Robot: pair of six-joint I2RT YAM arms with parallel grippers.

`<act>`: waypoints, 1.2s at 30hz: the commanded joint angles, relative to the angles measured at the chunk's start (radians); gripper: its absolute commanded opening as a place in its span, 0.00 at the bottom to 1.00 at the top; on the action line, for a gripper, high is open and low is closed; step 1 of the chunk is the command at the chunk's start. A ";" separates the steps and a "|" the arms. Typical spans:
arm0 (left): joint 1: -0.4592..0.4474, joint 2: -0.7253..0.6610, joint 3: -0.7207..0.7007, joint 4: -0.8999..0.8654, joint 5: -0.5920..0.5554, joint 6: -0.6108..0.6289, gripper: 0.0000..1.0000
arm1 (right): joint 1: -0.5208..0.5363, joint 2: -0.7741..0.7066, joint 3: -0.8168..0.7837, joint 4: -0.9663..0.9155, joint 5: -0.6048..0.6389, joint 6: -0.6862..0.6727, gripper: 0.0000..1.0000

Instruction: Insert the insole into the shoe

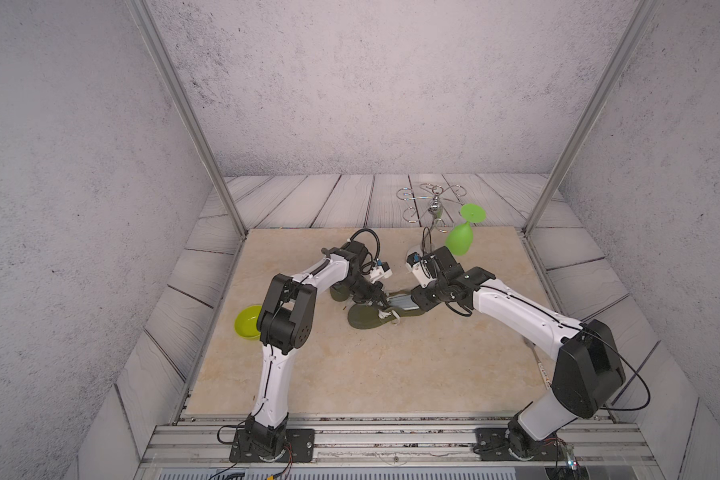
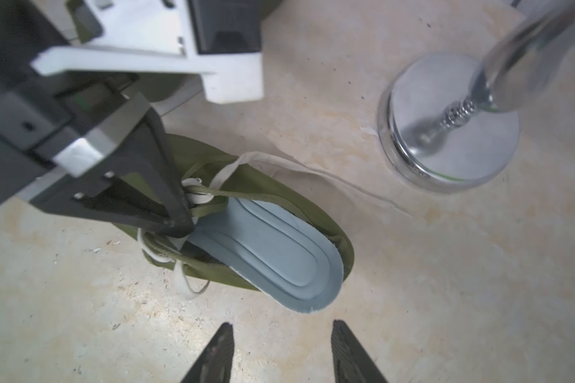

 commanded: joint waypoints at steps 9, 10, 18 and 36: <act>-0.005 -0.051 -0.026 0.028 0.003 -0.013 0.00 | -0.050 0.133 0.005 -0.044 0.006 0.255 0.46; -0.005 -0.050 -0.025 0.030 0.001 -0.016 0.00 | -0.056 0.145 0.006 -0.040 -0.001 0.263 0.46; -0.005 -0.041 -0.014 0.040 0.001 -0.017 0.00 | -0.091 0.198 -0.028 0.083 -0.138 0.277 0.39; -0.005 0.018 0.060 0.019 0.009 0.005 0.00 | -0.106 0.277 0.005 0.155 -0.305 0.206 0.18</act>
